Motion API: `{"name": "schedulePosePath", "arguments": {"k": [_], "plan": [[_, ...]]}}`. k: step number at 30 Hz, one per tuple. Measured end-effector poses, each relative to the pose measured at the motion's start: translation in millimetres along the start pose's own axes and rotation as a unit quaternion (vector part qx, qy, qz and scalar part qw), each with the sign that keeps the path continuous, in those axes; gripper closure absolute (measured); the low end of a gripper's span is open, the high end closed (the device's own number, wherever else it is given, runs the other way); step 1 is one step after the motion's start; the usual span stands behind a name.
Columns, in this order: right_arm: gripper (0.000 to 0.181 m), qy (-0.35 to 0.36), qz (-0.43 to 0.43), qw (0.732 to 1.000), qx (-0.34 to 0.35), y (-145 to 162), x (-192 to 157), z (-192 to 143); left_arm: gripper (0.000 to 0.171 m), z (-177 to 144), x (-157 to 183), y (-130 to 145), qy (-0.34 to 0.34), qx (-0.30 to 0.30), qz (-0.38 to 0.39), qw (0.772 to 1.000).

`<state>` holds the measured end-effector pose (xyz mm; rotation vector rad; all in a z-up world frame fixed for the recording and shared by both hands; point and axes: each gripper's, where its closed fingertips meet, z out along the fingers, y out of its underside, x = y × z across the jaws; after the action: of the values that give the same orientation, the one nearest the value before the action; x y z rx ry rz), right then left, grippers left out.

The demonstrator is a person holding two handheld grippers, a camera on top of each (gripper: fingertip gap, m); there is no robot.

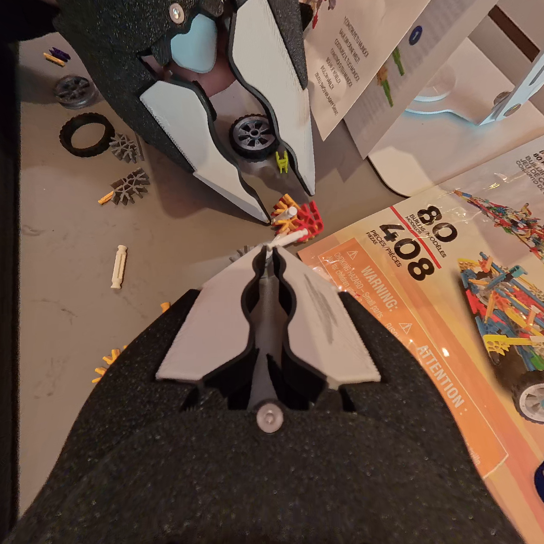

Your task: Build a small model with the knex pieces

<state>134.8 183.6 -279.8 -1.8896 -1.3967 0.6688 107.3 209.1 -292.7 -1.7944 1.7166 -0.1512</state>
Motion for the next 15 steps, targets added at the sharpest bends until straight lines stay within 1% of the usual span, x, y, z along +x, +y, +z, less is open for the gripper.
{"name": "schedulePosePath", "arguments": {"k": [3,7,11,13,15], "plan": [[0.175,0.003,0.005,1.000,0.007,-2.2,2.6,-2.4,0.139,-0.2,0.1,0.0,0.000,-0.001,0.000,1.000],[0.167,0.010,0.009,1.000,0.015,-5.2,6.2,-4.7,0.139,-0.6,1.0,-0.3,-0.003,-0.006,0.005,1.000],[0.161,0.044,0.013,0.999,0.025,-14.5,26.9,-8.8,0.139,-0.2,1.8,0.8,-0.001,-0.014,0.005,1.000],[0.158,0.029,0.022,0.999,0.024,-17.5,32.9,-7.3,0.139,1.1,2.6,-0.7,0.001,-0.012,0.002,1.000],[0.141,-0.008,0.031,0.999,0.000,-13.7,30.1,0.4,0.139,2.8,1.9,-2.6,-0.001,-0.009,0.000,1.000]]}}
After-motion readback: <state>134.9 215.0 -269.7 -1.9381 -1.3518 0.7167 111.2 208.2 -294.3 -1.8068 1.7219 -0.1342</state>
